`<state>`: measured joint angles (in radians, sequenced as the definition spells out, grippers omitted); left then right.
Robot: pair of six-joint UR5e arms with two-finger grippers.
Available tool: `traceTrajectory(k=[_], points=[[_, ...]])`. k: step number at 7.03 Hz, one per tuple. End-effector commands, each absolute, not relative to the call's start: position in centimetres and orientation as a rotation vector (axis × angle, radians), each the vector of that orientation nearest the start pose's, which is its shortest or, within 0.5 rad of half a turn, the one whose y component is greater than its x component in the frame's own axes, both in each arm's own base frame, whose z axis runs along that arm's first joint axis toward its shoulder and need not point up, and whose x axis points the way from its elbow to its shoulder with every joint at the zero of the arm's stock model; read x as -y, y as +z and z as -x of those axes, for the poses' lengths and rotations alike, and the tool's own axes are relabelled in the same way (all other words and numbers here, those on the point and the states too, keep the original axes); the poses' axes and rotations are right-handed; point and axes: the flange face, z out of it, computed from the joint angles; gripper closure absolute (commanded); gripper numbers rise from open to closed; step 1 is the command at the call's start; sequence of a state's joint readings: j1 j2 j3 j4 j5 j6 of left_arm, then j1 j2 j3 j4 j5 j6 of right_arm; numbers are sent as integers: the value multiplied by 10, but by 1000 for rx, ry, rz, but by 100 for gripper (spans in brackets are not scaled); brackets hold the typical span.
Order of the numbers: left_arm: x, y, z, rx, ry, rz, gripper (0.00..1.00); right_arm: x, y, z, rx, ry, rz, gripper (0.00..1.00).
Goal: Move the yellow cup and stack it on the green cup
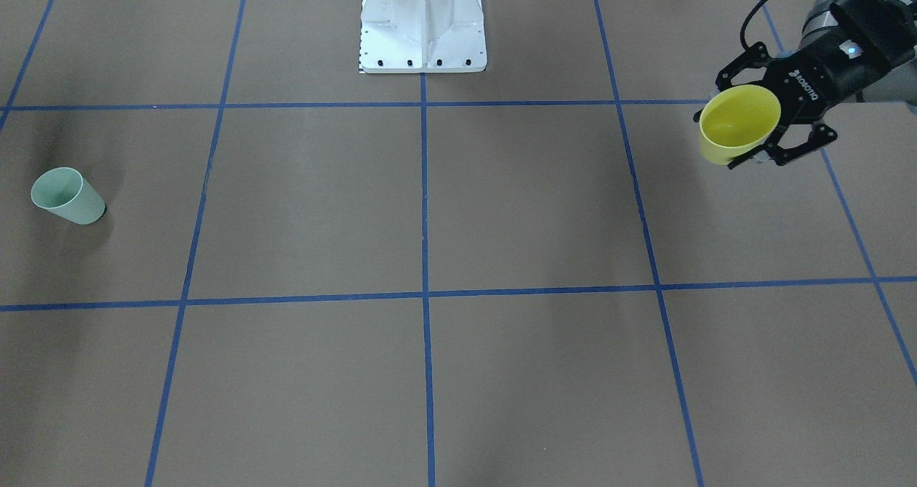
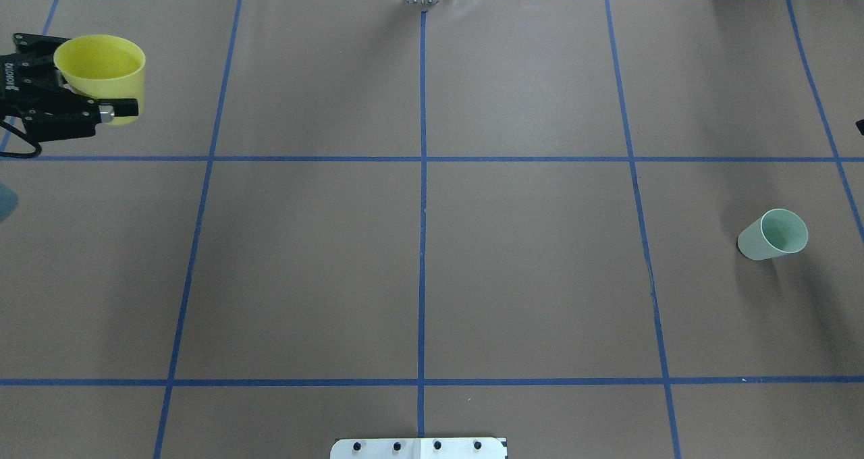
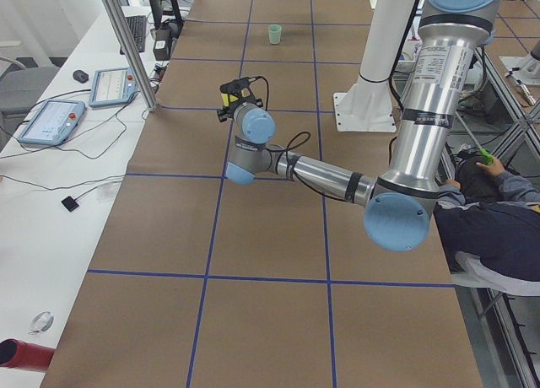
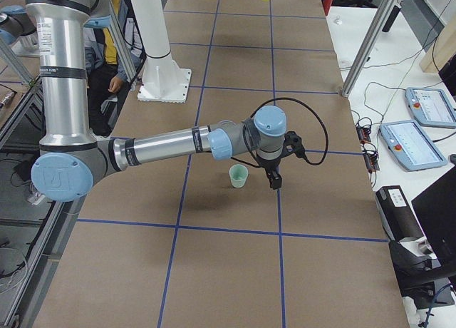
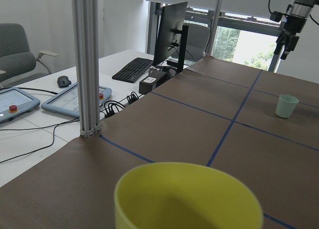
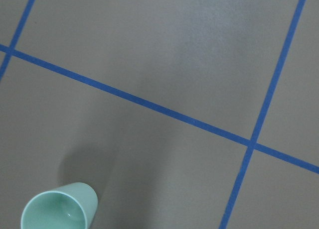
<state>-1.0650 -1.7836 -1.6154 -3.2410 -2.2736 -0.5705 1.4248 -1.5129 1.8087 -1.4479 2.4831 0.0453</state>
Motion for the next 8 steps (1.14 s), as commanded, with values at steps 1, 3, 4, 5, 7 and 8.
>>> traceTrajectory(k=[1, 3, 4, 5, 7, 8], points=[[466, 339, -252, -1344, 817, -1412, 91, 540, 392, 71, 1081, -222, -269, 0], [450, 301, -308, -1428, 908, -1441, 92, 547, 279, 155, 1175, -193, -205, 0], [443, 292, -339, -1446, 865, -1454, 92, 527, 221, 209, 1227, -169, -135, 0], [435, 286, -360, -1455, 827, -1464, 91, 513, 168, 246, 1264, -141, -94, 0], [435, 278, -366, -1459, 813, -1476, 91, 463, 104, 327, 1273, -84, -97, 0], [436, 277, -366, -1459, 813, -1476, 90, 441, 80, 364, 1279, -69, -113, 0]])
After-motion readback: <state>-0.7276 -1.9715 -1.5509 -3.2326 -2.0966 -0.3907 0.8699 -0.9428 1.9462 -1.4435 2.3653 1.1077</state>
